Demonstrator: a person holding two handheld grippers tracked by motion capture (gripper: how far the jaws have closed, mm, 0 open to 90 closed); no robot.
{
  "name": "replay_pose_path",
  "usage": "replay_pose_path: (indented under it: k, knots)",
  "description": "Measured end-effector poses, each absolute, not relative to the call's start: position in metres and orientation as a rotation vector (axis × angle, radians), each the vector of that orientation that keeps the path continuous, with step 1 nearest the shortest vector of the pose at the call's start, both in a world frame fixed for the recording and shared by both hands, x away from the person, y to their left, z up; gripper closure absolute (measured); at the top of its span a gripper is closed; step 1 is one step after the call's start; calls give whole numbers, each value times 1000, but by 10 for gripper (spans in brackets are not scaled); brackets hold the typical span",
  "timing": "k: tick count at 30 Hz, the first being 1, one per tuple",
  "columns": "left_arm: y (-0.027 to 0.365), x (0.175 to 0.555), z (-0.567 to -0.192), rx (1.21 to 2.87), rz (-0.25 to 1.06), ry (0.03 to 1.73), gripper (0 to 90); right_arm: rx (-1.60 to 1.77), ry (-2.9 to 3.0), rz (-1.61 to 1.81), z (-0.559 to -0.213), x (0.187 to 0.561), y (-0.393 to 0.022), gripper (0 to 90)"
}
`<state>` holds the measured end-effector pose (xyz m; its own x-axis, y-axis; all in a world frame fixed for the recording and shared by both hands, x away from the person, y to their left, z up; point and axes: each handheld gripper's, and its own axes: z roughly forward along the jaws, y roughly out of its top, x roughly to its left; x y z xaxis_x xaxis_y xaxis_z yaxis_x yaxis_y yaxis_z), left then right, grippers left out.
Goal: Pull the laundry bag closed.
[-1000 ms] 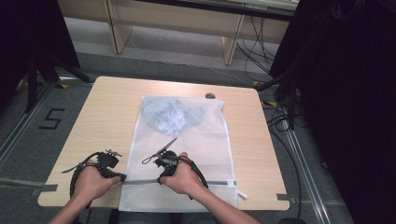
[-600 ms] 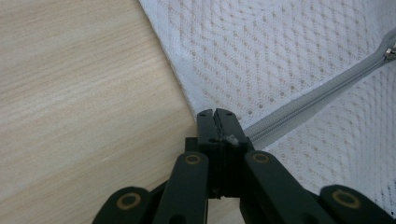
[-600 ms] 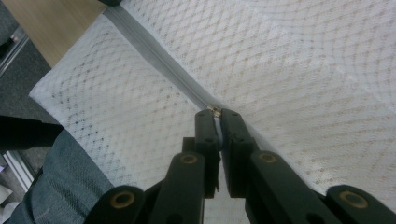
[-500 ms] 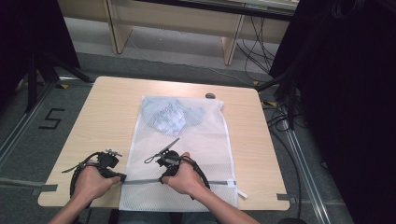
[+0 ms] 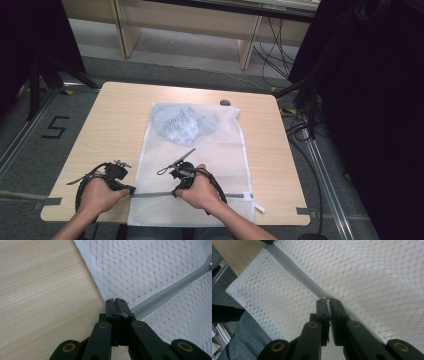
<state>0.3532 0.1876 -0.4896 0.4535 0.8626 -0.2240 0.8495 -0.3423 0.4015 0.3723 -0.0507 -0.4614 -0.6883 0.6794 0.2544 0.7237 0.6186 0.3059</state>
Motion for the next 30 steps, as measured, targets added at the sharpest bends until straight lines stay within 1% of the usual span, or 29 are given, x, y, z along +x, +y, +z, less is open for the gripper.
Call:
replay_pose_path:
  k: [6,8,13,16,24,26,30]
  knots:
    - [187,353,-490,2228,34,1446,894,-1178,-2718,-594,-461,372,-52,871]
    - [188,354,-490,2244,48,1420,895,-1181,-2724,-590,-462,373,-52,871]
    - [187,353,-490,2231,38,1446,894,-1194,-2719,-594,-462,373,-55,871]
    - [188,354,-490,2250,40,1421,895,-1208,-2699,-602,-461,372,-55,871]
    - [187,353,-490,2224,35,1448,895,-1219,-2698,-599,-461,373,-59,871]
    - [189,354,-490,2253,48,1414,895,-1217,-2693,-605,-461,373,-60,871]
    - [188,354,-490,2237,43,1430,894,-1210,-2701,-615,-462,374,-62,871]
